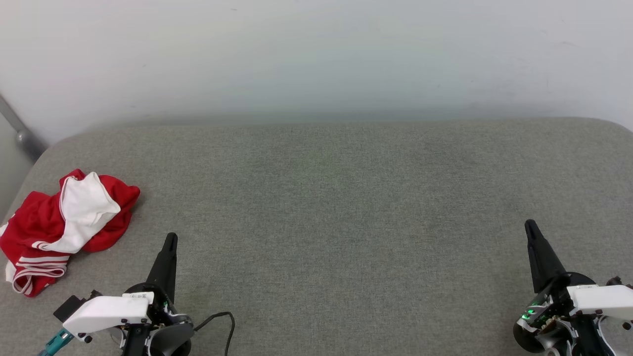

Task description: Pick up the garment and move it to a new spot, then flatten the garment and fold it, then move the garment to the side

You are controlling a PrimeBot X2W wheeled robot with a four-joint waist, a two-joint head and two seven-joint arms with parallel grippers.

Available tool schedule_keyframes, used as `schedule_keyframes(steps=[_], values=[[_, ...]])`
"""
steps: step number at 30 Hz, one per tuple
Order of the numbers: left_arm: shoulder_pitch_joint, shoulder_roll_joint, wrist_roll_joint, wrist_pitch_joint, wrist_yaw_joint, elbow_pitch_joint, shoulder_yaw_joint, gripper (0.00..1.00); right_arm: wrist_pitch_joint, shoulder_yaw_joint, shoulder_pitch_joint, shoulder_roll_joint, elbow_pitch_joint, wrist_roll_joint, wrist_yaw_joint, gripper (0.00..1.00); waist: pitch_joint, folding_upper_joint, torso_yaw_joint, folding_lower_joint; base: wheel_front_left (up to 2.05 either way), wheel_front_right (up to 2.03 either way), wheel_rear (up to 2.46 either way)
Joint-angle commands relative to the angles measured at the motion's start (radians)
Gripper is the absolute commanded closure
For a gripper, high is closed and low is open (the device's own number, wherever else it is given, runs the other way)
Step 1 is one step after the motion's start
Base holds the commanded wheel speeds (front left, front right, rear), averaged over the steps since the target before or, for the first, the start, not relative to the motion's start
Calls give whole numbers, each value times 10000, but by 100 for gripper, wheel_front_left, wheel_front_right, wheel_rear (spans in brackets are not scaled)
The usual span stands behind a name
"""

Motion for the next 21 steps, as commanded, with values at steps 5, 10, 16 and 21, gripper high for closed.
schedule_keyframes(steps=[5,10,16,21], values=[[-65,-22,10,17,-42,-1,17,100,6,13,-132,42,8,40,-3,100,0,-1,0,0,0,0,0],[-65,-22,10,18,-42,-1,16,100,6,13,-132,42,8,40,-3,100,0,-1,0,0,0,0,0],[-65,-22,10,18,-42,-1,16,100,6,13,-132,42,8,40,-3,100,0,-1,0,0,0,0,0],[168,-13,5,-34,8,207,-39,0,-15,5,165,6,223,-8,0,0,1,-1,-1,0,0,0,0]])
